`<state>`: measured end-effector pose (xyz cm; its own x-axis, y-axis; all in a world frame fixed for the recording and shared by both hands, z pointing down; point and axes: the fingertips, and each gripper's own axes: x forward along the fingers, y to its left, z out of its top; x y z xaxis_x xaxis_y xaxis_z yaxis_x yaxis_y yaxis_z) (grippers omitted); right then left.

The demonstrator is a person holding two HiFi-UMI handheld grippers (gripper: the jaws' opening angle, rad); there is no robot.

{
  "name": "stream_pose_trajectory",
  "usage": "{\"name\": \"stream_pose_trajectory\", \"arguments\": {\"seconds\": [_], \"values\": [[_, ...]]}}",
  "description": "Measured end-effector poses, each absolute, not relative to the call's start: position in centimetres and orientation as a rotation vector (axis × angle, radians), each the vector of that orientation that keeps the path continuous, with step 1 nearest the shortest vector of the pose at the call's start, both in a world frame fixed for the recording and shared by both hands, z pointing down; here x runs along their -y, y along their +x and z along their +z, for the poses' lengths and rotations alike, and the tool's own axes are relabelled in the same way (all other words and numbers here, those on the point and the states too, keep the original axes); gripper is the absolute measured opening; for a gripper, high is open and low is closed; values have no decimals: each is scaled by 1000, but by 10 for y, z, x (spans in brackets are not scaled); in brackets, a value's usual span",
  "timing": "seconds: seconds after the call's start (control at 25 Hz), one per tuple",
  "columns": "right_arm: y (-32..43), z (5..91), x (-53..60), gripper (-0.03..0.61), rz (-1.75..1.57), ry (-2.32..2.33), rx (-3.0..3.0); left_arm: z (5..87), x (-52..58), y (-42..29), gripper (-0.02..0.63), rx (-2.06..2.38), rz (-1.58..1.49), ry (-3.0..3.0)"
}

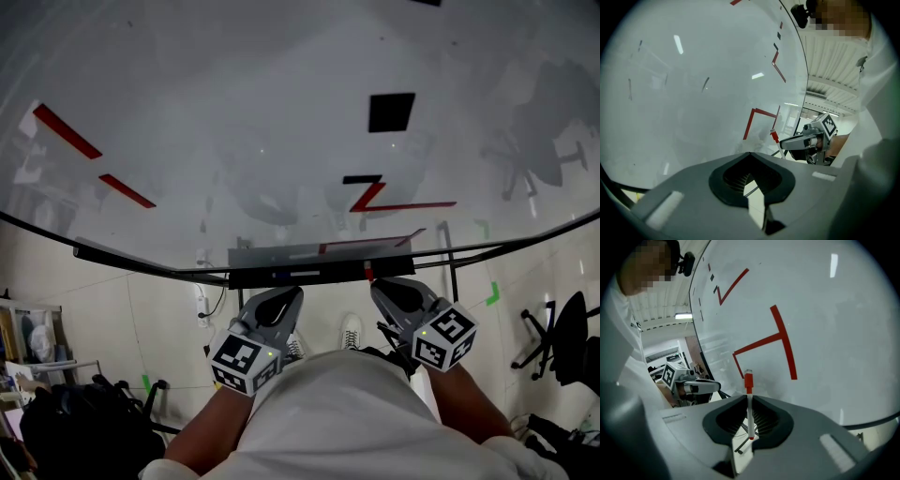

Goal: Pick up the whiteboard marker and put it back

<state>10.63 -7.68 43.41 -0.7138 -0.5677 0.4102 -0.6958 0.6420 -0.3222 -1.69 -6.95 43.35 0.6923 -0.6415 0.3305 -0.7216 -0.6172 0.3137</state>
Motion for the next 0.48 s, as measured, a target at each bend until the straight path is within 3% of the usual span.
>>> {"name": "stream_pose_trajectory", "arguments": {"seconds": [0.48], "values": [[107, 420, 59, 37, 821, 955, 2701, 422, 68, -10, 17, 1030, 208, 2516]]}}
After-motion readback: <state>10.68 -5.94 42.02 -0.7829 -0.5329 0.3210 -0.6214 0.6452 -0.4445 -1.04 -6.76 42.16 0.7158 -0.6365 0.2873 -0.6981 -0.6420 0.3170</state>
